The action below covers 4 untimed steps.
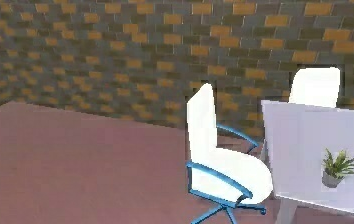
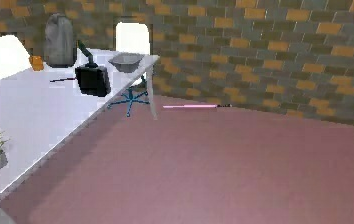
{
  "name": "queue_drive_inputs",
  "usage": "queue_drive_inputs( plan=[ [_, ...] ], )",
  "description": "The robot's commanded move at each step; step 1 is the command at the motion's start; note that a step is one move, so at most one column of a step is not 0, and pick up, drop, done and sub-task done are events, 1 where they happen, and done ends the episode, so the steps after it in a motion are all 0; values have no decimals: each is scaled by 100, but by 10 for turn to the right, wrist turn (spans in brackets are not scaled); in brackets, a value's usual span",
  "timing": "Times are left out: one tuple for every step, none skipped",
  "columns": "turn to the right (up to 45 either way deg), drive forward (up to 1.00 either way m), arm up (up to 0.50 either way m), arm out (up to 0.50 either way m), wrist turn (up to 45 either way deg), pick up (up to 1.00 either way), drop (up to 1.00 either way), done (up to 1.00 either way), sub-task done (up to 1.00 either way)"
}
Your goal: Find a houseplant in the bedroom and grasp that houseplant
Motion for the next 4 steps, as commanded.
queue_drive_inputs(
  plan=[
    [450,0,0,0,0,0,0,0,0],
    [150,0,0,0,0,0,0,0,0],
    [0,35,0,0,0,0,0,0,0],
    [-450,0,0,0,0,0,0,0,0]
  ],
)
